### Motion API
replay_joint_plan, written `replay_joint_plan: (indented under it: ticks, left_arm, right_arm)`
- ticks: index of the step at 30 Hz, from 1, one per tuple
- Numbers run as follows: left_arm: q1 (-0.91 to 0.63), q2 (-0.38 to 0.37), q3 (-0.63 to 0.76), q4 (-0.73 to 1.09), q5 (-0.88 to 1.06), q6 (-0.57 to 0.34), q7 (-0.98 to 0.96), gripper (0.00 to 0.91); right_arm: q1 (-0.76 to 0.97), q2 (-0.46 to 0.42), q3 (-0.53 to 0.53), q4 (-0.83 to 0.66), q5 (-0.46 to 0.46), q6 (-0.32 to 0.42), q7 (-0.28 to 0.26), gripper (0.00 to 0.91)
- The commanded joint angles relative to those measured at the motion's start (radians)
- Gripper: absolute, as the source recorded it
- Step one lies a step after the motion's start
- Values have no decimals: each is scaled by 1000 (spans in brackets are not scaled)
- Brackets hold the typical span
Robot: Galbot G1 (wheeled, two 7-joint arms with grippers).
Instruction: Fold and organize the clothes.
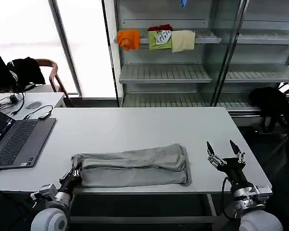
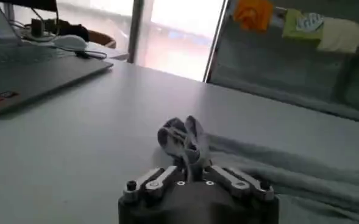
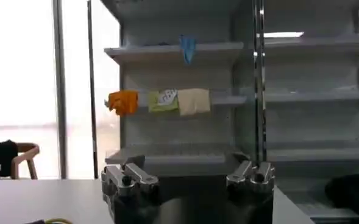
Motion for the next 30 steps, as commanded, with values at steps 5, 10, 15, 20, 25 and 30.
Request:
replay_joint_plan:
  ticks: [5, 10, 15, 20, 25, 30]
  left_arm:
    - [-69, 80, -38, -3, -38, -9, 11, 0]
    - [-109, 193, -102, 66, -96, -10, 14, 0]
    - [-118, 308, -227, 145, -152, -7, 34, 0]
    - [-140, 385, -338, 169, -197, 30, 51, 0]
    - [-130, 360, -368, 24, -224, 97, 30, 0]
    - [-120, 285, -225, -181, -172, 122, 30, 0]
  right_arm:
    - [-40, -8, 43, -7, 15, 36, -8, 907]
    - [-44, -13, 61, -6, 23, 38, -8, 907]
    - [-43, -15, 64, -9, 26, 42, -9, 907]
    - [-31, -14, 54, -14, 26, 43, -9, 907]
    - [-25, -10, 51, -12, 25, 39, -8, 907]
    - [-27, -8, 50, -9, 20, 36, -8, 907]
